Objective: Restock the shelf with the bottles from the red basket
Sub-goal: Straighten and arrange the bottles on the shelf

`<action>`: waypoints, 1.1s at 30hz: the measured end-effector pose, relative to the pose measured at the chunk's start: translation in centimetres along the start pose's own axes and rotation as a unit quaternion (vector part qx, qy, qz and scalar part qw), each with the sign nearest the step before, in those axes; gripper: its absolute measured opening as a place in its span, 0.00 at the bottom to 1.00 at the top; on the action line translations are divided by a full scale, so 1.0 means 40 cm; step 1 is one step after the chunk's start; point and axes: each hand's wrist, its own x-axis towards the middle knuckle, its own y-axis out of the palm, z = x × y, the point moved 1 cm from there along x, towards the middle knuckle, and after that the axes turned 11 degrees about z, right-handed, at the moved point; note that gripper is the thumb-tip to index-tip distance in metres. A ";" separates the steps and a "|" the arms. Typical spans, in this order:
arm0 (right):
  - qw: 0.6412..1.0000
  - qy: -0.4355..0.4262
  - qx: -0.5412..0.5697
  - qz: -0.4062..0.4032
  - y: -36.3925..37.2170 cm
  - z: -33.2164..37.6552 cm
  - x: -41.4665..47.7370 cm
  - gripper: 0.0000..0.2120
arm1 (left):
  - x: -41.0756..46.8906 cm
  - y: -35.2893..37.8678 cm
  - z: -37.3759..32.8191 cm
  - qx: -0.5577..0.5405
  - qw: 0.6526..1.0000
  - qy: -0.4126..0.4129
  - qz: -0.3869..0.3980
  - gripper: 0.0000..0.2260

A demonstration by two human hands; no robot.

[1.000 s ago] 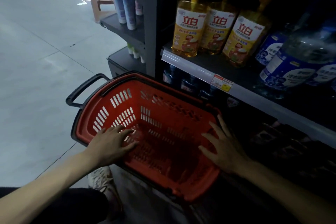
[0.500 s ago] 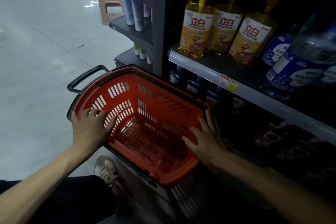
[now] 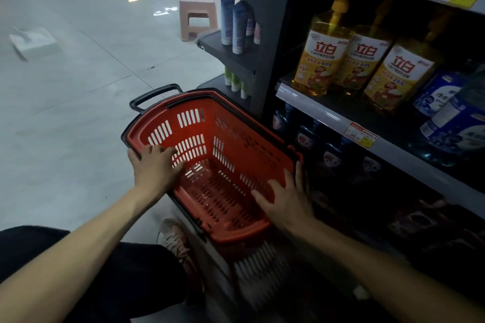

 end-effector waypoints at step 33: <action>0.989 -0.078 -0.101 -0.070 -0.313 0.077 0.043 0.31 | -0.088 -0.169 -0.282 -0.114 0.970 0.200 -0.086 0.25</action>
